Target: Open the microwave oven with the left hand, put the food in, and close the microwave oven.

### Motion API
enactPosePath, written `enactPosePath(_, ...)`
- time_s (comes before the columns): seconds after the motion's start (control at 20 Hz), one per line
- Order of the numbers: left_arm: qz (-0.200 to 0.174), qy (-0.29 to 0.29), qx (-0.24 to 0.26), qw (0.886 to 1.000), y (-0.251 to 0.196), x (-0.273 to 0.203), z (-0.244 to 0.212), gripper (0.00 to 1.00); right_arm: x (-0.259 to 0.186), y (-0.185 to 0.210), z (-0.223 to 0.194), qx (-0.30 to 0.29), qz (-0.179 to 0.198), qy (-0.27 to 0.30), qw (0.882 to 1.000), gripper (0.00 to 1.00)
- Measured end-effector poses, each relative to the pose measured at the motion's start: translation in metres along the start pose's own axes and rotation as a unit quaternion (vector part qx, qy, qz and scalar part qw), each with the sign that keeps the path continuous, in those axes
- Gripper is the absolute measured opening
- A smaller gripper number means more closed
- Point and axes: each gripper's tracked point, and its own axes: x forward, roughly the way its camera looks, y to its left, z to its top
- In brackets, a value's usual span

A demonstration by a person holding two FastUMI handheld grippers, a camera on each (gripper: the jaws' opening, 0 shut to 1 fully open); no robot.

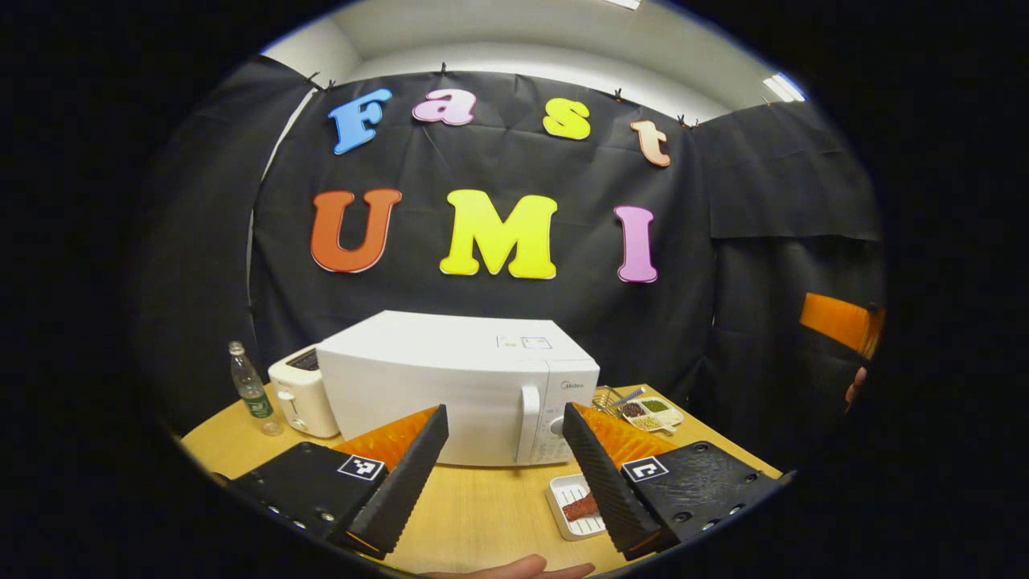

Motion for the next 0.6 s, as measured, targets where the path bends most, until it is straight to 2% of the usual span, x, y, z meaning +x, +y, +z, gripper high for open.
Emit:
enactPosePath(0.05,-0.003,0.012,0.003,1.0,-0.006,0.014,-0.012,0.92,0.001,-0.007,-0.001,-0.004,-0.005,-0.001,1.0,0.9)
enactPosePath(0.1,-0.005,0.024,0.007,1.0,-0.012,0.027,-0.025,0.81,0.003,-0.012,-0.002,-0.006,-0.009,-0.002,1.0,0.9)
enactPosePath(0.15,-0.003,0.034,0.007,0.999,-0.015,0.038,-0.035,0.92,0.004,-0.017,-0.003,-0.007,-0.011,-0.002,1.0,1.0)
enactPosePath(0.3,-0.011,0.056,-0.008,0.998,-0.023,0.072,-0.058,0.92,0.007,-0.028,-0.016,-0.003,-0.01,0.005,1.0,1.0)
enactPosePath(0.35,-0.011,0.056,-0.016,0.998,-0.021,0.084,-0.062,0.92,0.008,-0.031,-0.022,0.003,-0.006,0.012,1.0,0.9)
enactPosePath(0.45,-0.007,0.052,-0.026,0.998,-0.017,0.107,-0.068,0.92,0.012,-0.031,-0.032,0.014,0.006,0.024,1.0,0.9)
enactPosePath(0.5,-0.005,0.049,-0.034,0.998,-0.012,0.118,-0.071,0.92,0.014,-0.035,-0.036,0.013,0.006,0.028,1.0,1.0)
enactPosePath(0.55,-0.004,0.05,-0.046,0.998,-0.01,0.127,-0.074,0.92,0.016,-0.039,-0.039,0.012,0.005,0.03,0.999,1.0)
enactPosePath(0.6,-0.006,0.054,-0.057,0.997,-0.009,0.132,-0.079,0.92,0.017,-0.041,-0.043,0.011,0.005,0.031,0.999,0.9)
